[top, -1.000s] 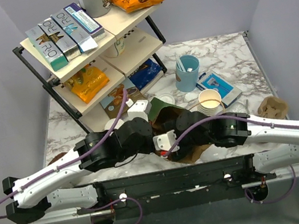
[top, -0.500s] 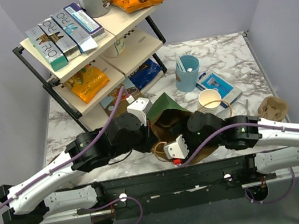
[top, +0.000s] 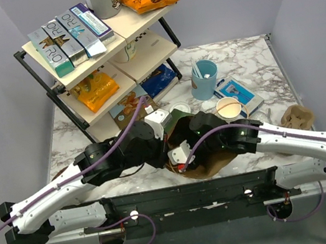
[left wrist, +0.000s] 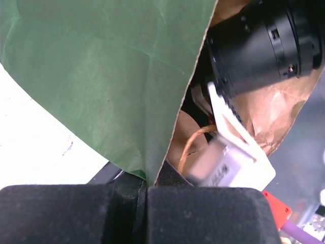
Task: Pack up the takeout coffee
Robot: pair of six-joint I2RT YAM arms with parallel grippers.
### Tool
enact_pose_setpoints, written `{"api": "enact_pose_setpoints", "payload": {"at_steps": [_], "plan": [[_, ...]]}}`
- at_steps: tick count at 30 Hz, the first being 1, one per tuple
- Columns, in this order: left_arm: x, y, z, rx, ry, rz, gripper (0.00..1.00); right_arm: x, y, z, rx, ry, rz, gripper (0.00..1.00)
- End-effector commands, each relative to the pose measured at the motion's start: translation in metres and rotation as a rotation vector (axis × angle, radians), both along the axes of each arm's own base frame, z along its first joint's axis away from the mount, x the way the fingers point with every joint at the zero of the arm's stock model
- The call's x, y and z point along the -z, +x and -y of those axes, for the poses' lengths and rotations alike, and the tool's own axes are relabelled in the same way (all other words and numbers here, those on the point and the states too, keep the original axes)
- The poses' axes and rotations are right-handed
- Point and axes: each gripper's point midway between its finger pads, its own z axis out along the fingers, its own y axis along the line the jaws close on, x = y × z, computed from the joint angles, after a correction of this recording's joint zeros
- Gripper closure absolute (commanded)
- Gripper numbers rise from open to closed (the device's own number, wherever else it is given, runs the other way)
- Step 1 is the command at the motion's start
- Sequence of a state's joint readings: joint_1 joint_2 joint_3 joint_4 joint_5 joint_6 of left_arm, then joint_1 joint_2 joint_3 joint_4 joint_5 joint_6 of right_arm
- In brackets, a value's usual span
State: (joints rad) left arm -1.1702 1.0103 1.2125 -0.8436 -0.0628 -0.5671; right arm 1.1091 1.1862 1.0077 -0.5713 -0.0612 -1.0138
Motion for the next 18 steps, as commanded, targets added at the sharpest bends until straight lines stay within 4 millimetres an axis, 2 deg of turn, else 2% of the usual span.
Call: {"api": "enact_pose_setpoints", "payload": {"at_steps": [1,2,3,5,9,10,15,18], "plan": [[-0.015,0.001,-0.001,-0.024,-0.052,0.007,1.00,-0.013,0.003,-0.011,0.042,0.143,-0.053,0.22],[-0.014,0.002,-0.002,-0.029,-0.052,0.005,1.00,-0.022,0.004,-0.012,0.070,0.204,-0.056,0.22],[-0.016,0.002,-0.003,-0.033,-0.060,0.006,1.00,-0.014,0.004,-0.008,0.093,0.207,-0.063,0.22],[-0.018,0.004,-0.002,-0.039,-0.077,0.010,1.00,-0.015,0.006,-0.008,0.137,0.249,-0.086,0.23],[-0.016,0.011,-0.006,-0.075,-0.065,0.005,1.00,-0.015,0.028,0.009,0.387,0.310,-0.140,0.29],[-0.015,0.014,-0.007,-0.098,-0.061,0.003,1.00,-0.014,0.028,0.011,0.413,0.313,-0.155,0.34],[-0.012,0.029,-0.011,-0.197,-0.067,-0.020,1.00,-0.004,0.019,0.018,0.485,0.317,-0.258,0.36],[-0.016,0.037,-0.012,-0.258,-0.082,-0.031,1.00,-0.015,0.017,0.025,0.574,0.317,-0.309,0.36]]}}
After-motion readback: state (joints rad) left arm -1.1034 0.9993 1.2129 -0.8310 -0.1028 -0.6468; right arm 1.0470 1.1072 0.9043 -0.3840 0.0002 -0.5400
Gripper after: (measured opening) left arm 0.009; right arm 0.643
